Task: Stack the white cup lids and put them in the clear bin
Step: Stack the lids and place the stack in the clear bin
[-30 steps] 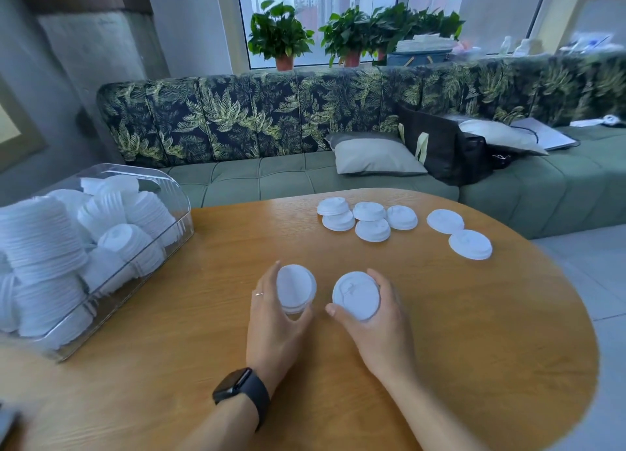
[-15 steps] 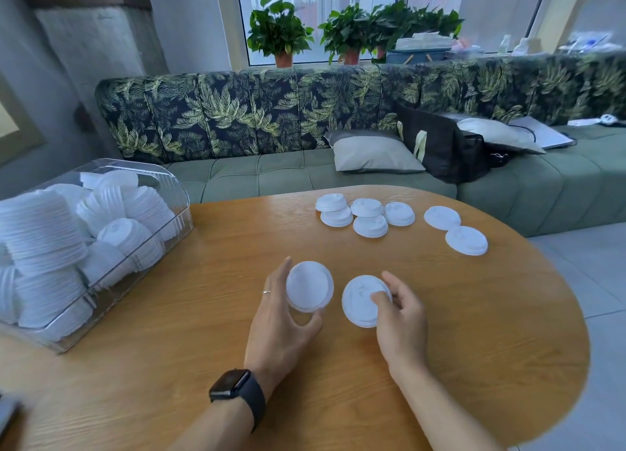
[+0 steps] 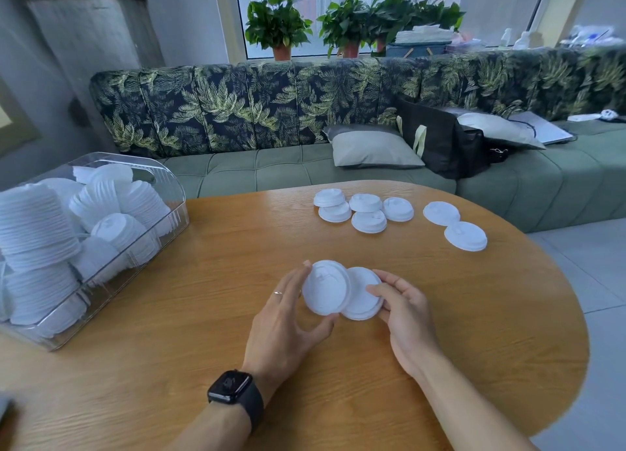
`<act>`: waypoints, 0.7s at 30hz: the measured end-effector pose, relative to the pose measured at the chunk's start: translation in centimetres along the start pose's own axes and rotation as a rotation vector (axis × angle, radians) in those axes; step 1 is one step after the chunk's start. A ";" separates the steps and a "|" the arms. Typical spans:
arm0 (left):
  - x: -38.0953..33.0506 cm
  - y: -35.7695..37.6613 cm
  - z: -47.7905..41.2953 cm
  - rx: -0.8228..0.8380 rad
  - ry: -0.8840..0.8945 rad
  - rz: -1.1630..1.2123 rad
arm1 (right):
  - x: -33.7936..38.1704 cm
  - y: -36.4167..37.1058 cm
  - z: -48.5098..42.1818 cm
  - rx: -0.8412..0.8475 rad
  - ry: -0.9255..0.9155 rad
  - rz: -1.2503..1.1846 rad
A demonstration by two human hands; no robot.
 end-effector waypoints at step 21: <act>-1.6 2.0 0.2 0.158 0.144 -0.111 | 0.3 3.0 0.9 0.185 -0.014 0.182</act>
Point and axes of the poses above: each hand's wrist, its own z-axis away from the middle knuckle, its own y-axis out of the palm, x = y × z, the point moved 10 cm from there along -z, towards the middle knuckle, and after that the axes turned 3 degrees about y, right-handed, at the moved point
